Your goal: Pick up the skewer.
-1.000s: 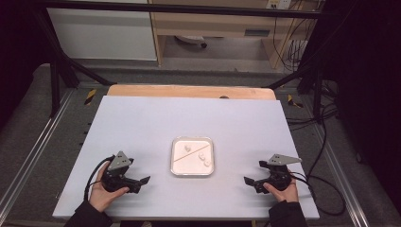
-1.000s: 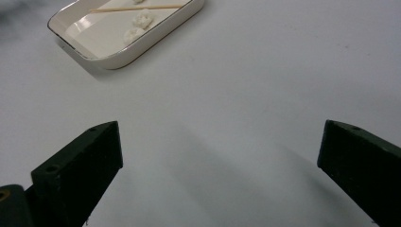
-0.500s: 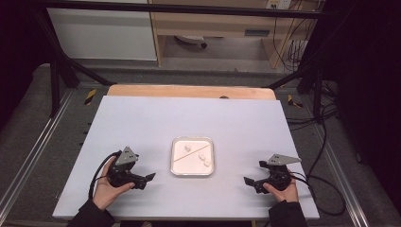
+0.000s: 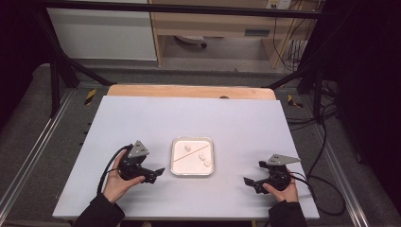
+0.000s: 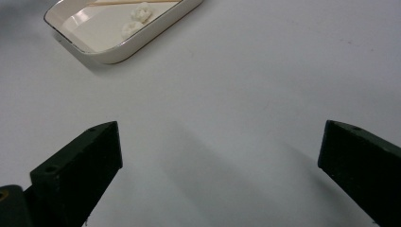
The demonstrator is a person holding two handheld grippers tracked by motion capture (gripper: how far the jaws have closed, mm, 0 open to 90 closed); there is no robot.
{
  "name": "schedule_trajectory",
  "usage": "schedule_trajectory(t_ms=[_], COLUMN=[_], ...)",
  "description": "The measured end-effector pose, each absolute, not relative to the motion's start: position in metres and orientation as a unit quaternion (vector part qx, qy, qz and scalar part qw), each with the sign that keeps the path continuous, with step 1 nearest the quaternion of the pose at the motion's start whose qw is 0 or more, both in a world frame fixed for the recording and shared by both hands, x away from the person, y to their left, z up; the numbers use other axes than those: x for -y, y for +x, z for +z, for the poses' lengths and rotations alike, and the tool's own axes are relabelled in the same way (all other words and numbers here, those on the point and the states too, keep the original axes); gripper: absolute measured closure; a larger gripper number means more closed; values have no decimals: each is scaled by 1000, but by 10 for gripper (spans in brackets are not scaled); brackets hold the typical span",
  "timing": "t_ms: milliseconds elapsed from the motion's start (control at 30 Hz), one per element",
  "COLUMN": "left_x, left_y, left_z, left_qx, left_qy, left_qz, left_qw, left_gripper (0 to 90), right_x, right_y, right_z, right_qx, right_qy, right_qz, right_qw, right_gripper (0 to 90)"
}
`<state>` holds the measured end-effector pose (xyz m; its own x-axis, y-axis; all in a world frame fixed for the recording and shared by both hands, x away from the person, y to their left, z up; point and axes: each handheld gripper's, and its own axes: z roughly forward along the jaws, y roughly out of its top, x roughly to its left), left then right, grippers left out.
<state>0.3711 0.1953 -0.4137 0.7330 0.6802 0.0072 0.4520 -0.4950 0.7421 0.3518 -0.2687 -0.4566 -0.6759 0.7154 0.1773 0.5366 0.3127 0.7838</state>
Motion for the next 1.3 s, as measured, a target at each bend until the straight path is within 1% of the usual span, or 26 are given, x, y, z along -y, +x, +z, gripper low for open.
schedule_trajectory(t_ms=[467, 867, 1000, 1200, 1233, 1267, 1300], left_x=[-153, -120, -113, -108, -108, -108, -108], left_y=[392, 410, 415, 419, 419, 420, 421], left_z=[-409, -417, -421, -426, -426, -427, -429], left_qx=[-316, -306, -311, -307, -307, -307, -308], left_qy=[864, 883, 882, 887, 887, 888, 889], left_qz=[148, 146, 144, 138, 138, 136, 133], left_qw=[363, 324, 325, 315, 315, 314, 311], left_gripper=[68, 131, 201, 378, 401, 401, 446], right_x=[269, 269, 269, 268, 268, 268, 268], right_y=[352, 352, 352, 352, 352, 352, 352], right_z=[-456, -457, -457, -457, -457, -457, -457], right_qx=[-804, -805, -805, -806, -806, -806, -806], right_qy=[389, 388, 388, 387, 387, 387, 386], right_qz=[438, 438, 438, 438, 438, 438, 438], right_qw=[101, 100, 99, 98, 98, 98, 97], right_gripper=[11, 11, 11, 12, 12, 12, 12])
